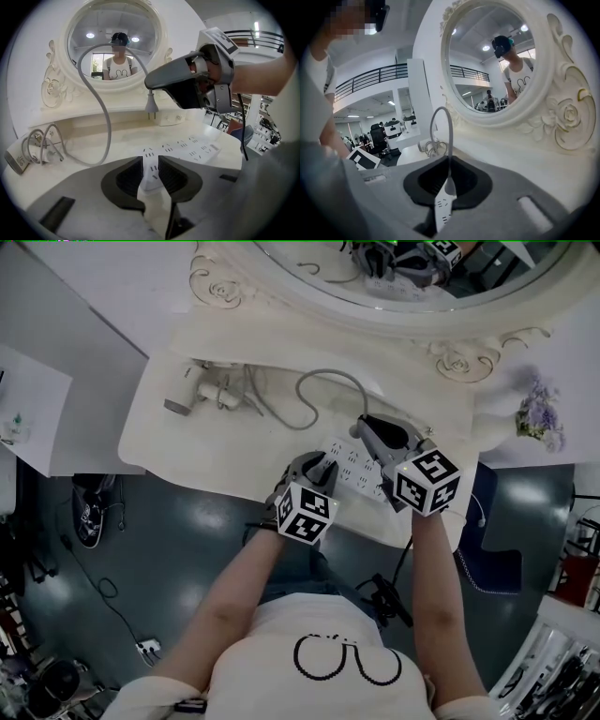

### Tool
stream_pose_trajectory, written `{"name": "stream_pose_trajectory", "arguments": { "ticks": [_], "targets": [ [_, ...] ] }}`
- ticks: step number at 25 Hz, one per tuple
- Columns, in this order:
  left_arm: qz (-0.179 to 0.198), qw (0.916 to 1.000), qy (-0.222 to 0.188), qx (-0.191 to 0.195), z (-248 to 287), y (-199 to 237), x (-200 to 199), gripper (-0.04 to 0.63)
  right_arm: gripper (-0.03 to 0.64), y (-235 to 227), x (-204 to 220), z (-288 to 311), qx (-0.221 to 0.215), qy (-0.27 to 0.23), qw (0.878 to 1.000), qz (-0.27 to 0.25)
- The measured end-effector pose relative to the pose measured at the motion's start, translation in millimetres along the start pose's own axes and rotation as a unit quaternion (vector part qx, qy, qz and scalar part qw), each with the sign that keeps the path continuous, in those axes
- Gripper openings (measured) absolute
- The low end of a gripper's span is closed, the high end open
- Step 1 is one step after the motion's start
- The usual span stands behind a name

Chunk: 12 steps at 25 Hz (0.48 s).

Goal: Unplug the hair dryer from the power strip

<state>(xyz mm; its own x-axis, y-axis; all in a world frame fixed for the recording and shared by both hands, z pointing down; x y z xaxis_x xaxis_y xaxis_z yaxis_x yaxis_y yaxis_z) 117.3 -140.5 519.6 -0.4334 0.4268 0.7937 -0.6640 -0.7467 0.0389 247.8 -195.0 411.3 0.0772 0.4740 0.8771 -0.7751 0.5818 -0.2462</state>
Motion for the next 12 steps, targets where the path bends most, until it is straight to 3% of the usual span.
{"name": "stream_pose_trajectory", "arguments": {
  "ticks": [3,7,12],
  "targets": [
    [0.004,1.0,0.003,0.003,0,0,-1,0.1,0.02,-5,1,3,0.009,0.002,1.0,0.028],
    [0.006,1.0,0.002,0.002,0,0,-1,0.1,0.021,-22,12,16,0.021,0.022,0.994,0.109],
    [0.008,1.0,0.003,0.006,0,0,-1,0.1,0.023,-37,27,42,0.026,0.051,0.986,0.156]
  ]
}}
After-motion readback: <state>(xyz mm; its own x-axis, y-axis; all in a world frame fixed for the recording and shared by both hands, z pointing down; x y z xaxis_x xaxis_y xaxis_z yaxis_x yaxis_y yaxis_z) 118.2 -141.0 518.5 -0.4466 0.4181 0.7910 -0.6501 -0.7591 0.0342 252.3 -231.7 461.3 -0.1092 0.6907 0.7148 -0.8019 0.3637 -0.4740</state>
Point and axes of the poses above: the fingertips, and each gripper's own axes: z forward along the fingers, y to its left, x out of its underside, the point moved 8 cm from there along -z, backward along the fingers, and after that the axes turned 3 degrees about z, right-handed, at the moved point
